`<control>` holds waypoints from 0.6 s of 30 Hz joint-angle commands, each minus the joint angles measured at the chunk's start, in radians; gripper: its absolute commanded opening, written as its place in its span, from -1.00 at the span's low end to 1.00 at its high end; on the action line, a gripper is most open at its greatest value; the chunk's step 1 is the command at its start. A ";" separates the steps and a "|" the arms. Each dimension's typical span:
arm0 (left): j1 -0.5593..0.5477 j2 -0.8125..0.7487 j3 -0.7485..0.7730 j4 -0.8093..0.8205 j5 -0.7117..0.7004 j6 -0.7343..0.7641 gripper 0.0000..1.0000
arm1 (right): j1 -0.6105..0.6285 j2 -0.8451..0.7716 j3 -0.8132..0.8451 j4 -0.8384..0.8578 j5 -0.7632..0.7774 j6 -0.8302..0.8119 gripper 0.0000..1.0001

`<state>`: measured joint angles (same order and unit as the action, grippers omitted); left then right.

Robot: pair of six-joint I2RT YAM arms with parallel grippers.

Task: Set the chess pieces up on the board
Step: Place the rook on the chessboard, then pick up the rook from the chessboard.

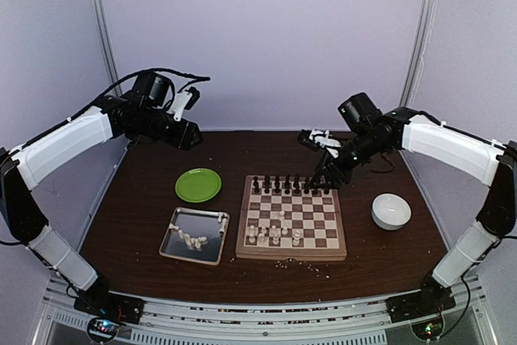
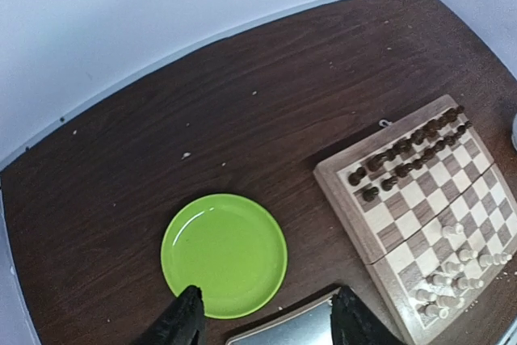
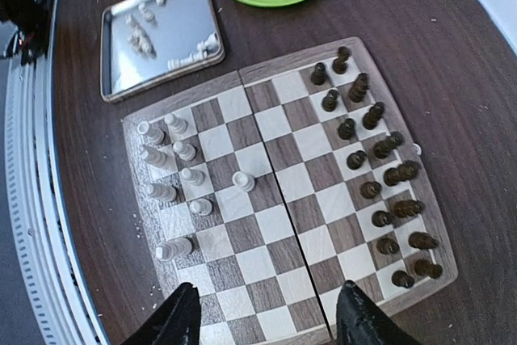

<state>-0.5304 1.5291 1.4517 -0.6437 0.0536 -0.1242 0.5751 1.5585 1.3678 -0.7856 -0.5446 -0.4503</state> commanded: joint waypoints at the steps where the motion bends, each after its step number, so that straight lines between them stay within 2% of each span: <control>1: 0.072 0.013 -0.048 0.109 0.113 -0.019 0.10 | 0.135 0.130 0.096 -0.136 0.250 -0.075 0.12; 6: 0.098 0.017 -0.060 0.122 0.139 -0.038 0.10 | 0.215 0.275 0.201 -0.176 0.359 -0.058 0.12; 18: 0.098 -0.013 -0.066 0.122 0.153 -0.046 0.10 | 0.245 0.432 0.319 -0.227 0.370 -0.047 0.21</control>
<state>-0.4381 1.5497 1.3949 -0.5720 0.1844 -0.1577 0.8051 1.9537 1.6329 -0.9833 -0.2134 -0.4995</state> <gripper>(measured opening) 0.550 0.606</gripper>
